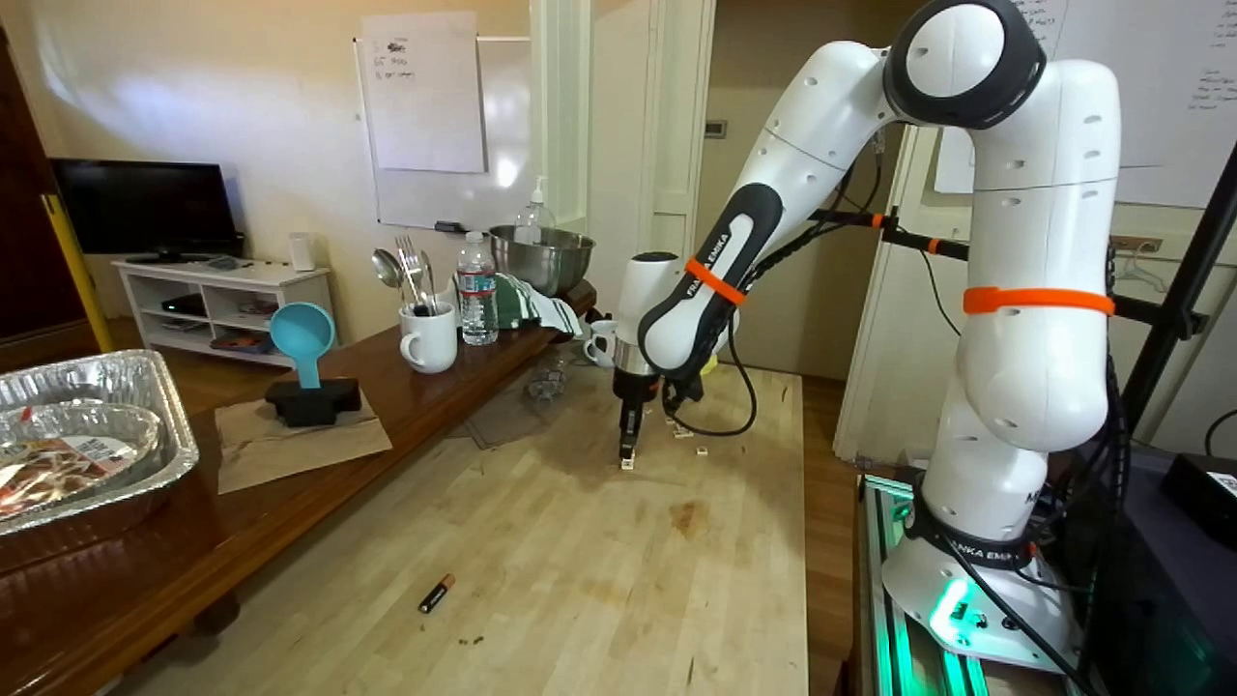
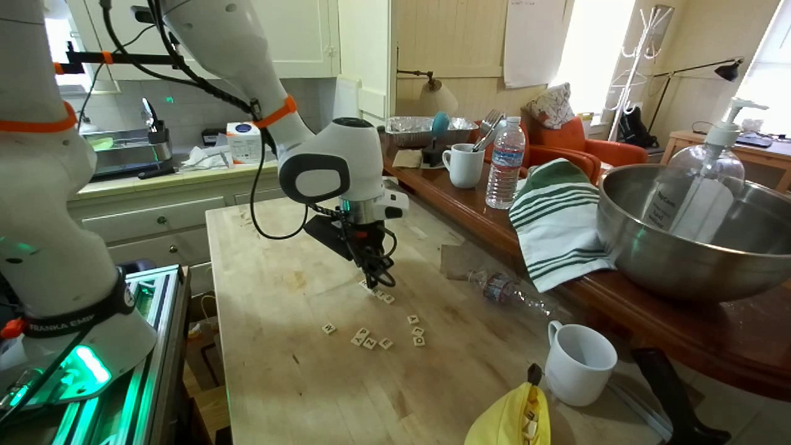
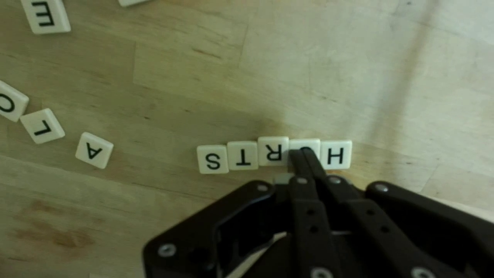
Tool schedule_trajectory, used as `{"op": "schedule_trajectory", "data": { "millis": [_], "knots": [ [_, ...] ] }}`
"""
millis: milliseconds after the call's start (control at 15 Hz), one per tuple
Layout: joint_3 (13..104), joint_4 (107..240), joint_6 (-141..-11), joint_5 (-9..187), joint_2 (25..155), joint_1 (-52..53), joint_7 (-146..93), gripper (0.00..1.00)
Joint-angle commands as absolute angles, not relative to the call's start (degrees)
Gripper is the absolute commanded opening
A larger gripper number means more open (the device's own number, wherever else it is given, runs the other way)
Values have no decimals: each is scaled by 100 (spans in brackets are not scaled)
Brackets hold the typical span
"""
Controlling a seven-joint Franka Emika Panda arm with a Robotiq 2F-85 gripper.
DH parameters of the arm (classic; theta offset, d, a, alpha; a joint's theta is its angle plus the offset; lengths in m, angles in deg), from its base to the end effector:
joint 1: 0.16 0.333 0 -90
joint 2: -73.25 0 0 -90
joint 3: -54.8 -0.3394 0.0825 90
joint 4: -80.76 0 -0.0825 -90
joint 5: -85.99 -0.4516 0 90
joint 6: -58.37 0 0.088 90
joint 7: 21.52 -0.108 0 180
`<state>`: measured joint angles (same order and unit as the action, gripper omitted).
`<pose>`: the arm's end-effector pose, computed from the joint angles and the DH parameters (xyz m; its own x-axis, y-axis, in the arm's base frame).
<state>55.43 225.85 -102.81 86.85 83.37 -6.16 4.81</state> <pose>0.5005 -0.0577 0.1790 0.9320 0.3513 0.0895 0.3477 -0.9361 0.0535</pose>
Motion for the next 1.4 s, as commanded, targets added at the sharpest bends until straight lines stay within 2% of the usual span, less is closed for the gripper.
{"op": "schedule_trajectory", "data": {
  "millis": [0, 1333],
  "knots": [
    [5459, 22508, -10441, 8628, 8534, -739, 588, 0],
    [5473, 22474, -10553, 8677, 8546, -938, 580, 0]
  ]
}}
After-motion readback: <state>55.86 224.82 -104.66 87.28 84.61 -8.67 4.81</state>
